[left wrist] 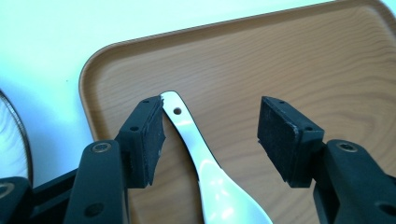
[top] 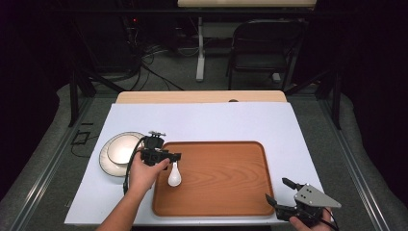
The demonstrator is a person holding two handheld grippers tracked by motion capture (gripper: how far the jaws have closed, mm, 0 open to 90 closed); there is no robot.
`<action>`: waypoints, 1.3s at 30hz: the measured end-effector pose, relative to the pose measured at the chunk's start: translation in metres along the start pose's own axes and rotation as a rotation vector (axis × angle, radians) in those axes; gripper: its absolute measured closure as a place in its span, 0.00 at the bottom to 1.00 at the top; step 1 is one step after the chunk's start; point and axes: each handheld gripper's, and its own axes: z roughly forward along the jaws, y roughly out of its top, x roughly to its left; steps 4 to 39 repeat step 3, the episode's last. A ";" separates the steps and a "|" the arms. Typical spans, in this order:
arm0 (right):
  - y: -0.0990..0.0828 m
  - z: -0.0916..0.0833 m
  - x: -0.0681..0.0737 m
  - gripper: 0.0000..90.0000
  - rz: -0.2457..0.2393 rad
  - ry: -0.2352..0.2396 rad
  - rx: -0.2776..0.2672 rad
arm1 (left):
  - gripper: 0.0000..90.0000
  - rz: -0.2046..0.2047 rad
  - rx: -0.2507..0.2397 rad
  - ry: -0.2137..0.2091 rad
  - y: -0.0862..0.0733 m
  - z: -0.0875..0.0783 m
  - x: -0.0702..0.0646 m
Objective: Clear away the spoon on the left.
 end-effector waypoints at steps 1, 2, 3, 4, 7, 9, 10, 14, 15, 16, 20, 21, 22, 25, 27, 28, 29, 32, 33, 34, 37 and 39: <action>0.000 0.000 0.000 0.24 0.000 0.000 0.000 | 0.46 0.000 -0.002 -0.006 -0.001 -0.002 0.000; 0.000 0.000 0.000 0.24 0.000 -0.001 0.000 | 0.46 0.001 -0.009 -0.009 -0.003 -0.005 0.001; 0.000 0.000 0.000 0.24 0.001 -0.001 0.000 | 0.46 0.003 -0.022 -0.013 -0.005 -0.009 0.003; 0.000 0.000 0.000 0.24 0.001 -0.001 0.000 | 0.46 0.003 -0.022 -0.013 -0.005 -0.009 0.003; 0.000 0.000 0.000 0.24 0.001 -0.001 0.000 | 0.46 0.003 -0.022 -0.013 -0.005 -0.009 0.003; 0.000 0.000 0.000 0.24 0.001 -0.001 0.000 | 0.46 0.003 -0.022 -0.013 -0.005 -0.009 0.003; 0.000 0.000 0.000 0.24 0.001 -0.001 0.000 | 0.46 0.003 -0.022 -0.013 -0.005 -0.009 0.003; 0.000 0.000 0.000 0.24 0.001 -0.001 0.000 | 0.46 0.003 -0.022 -0.013 -0.005 -0.009 0.003; 0.000 0.000 0.000 0.24 0.001 -0.001 0.000 | 0.46 0.003 -0.022 -0.013 -0.005 -0.009 0.003; 0.000 0.000 0.000 0.24 0.001 -0.001 0.000 | 0.46 0.003 -0.022 -0.013 -0.005 -0.009 0.003; 0.000 0.000 0.000 0.24 0.001 -0.001 0.000 | 0.46 0.003 -0.022 -0.013 -0.005 -0.009 0.003; 0.000 0.000 0.000 0.24 0.001 -0.001 0.000 | 0.46 0.003 -0.022 -0.013 -0.005 -0.009 0.003; 0.000 0.000 0.000 0.24 0.001 -0.001 0.000 | 0.46 0.003 -0.022 -0.013 -0.005 -0.009 0.003; 0.000 0.000 0.000 0.24 0.001 -0.001 0.000 | 0.46 0.003 -0.022 -0.013 -0.005 -0.009 0.003; 0.000 0.000 0.000 0.24 0.001 -0.001 0.000 | 0.46 0.003 -0.022 -0.013 -0.005 -0.009 0.003; 0.000 0.000 0.000 0.24 0.001 -0.001 0.000 | 0.46 0.003 -0.022 -0.013 -0.005 -0.009 0.003; 0.000 0.000 0.000 0.24 0.001 -0.001 0.000 | 0.46 0.003 -0.022 -0.013 -0.005 -0.009 0.003; 0.000 0.000 0.000 0.24 0.001 -0.001 0.000 | 0.46 0.003 -0.022 -0.013 -0.005 -0.009 0.003; 0.000 0.000 0.000 0.24 0.001 -0.001 0.000 | 0.46 0.003 -0.022 -0.013 -0.005 -0.009 0.003; 0.000 0.000 0.000 0.24 0.001 -0.001 0.000 | 0.46 0.003 -0.022 -0.013 -0.005 -0.009 0.003; 0.000 0.000 0.000 0.24 0.001 -0.001 0.000 | 0.46 0.003 -0.022 -0.013 -0.005 -0.009 0.003; 0.000 0.000 0.000 0.24 0.001 -0.001 0.000 | 0.46 0.003 -0.022 -0.013 -0.005 -0.009 0.003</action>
